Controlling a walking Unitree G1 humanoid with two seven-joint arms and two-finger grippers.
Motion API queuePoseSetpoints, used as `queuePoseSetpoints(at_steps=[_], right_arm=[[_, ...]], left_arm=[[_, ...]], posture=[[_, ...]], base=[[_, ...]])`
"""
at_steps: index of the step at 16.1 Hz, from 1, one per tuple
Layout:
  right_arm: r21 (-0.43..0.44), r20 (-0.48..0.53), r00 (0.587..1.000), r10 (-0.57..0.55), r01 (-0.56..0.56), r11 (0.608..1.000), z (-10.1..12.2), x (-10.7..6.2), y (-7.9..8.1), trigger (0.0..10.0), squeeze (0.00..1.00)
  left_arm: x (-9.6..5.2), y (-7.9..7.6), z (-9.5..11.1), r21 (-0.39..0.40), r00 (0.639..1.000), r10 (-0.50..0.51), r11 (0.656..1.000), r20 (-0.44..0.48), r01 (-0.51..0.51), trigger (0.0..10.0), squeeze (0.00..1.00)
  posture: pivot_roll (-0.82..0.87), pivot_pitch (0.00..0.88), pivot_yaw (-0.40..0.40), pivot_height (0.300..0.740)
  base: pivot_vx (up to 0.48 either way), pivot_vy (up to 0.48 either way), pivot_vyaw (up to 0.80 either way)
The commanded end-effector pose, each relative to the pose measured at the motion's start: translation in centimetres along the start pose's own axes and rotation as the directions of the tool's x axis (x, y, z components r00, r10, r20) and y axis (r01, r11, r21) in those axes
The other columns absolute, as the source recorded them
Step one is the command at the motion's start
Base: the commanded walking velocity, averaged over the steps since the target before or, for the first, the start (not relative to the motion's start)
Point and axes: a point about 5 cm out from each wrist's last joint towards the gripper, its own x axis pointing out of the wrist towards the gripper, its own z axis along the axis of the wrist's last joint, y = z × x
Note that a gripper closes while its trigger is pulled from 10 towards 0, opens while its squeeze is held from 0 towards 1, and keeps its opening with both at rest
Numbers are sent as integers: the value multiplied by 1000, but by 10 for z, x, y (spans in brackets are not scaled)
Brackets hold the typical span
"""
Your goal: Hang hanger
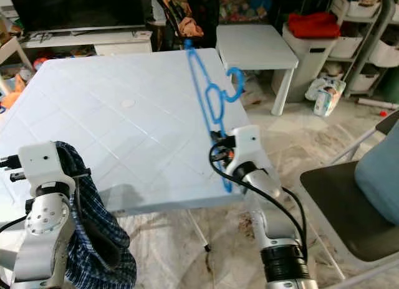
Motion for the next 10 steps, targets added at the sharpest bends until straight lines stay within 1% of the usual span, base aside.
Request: queuePoseSetpoints(at_steps=[1, 2, 4, 5, 6, 7, 8, 9, 10], right_arm=[[2, 16, 1000, 8, -8, 1000, 3, 0, 2, 10000, 0], [1, 18, 1000, 9, -9, 1000, 3, 0, 3, 10000, 0], [1, 21, 1000, 9, -9, 1000, 4, 1, 3, 10000, 0], [3, 20, 1000, 6, -6, 1000, 4, 1, 2, 10000, 0], [39, 11, 1000, -1, 0, 999, 4, 1, 2, 10000, 0], [61, 9, 1000, 2, -3, 998, 5, 2, 2, 10000, 0], [60, 9, 1000, 5, -5, 998, 5, 2, 2, 10000, 0], [59, 8, 1000, 6, -7, 998, 5, 3, 1, 10000, 0], [58, 8, 1000, 8, -8, 998, 6, 3, 1, 10000, 0]], left_arm=[[3, 4, 4, 14, 1000, 27, 1000, 14, -27, 10000, 0], [5, 3, 5, 7, 1000, 12, 1000, 20, -12, 10000, 0], [16, 5, 10, 11, 999, -18, 1000, 39, 18, 10000, 0], [25, 7, 14, 20, 998, -41, 999, 46, 40, 10000, 0], [41, 11, 22, 56, 995, -78, 996, 67, 75, 10000, 0], [56, 15, 30, 112, 992, -94, 990, 87, 84, 10000, 0], [76, 24, 43, 121, 991, -76, 991, 108, 63, 10000, 0], [101, 33, 66, 114, 988, -51, 993, 146, 34, 10000, 0], [114, 37, 83, 121, 983, -42, 993, 180, 20, 10000, 0]], posture=[[-30, 0, 7, 740], [-32, 0, 8, 740], [-32, 0, 7, 740], [-32, 0, 6, 740], [-33, 0, 0, 740], [-34, 1, -2, 740], [-35, 2, -6, 740], [-35, 1, -9, 740], [-35, 1, -9, 740]], base=[[0, 0, 0], [0, 0, 0], [0, 0, 0], [0, 0, 0], [0, 0, 0], [0, 0, 0], [0, 0, 0], [0, 0, 0], [0, 0, 0]])
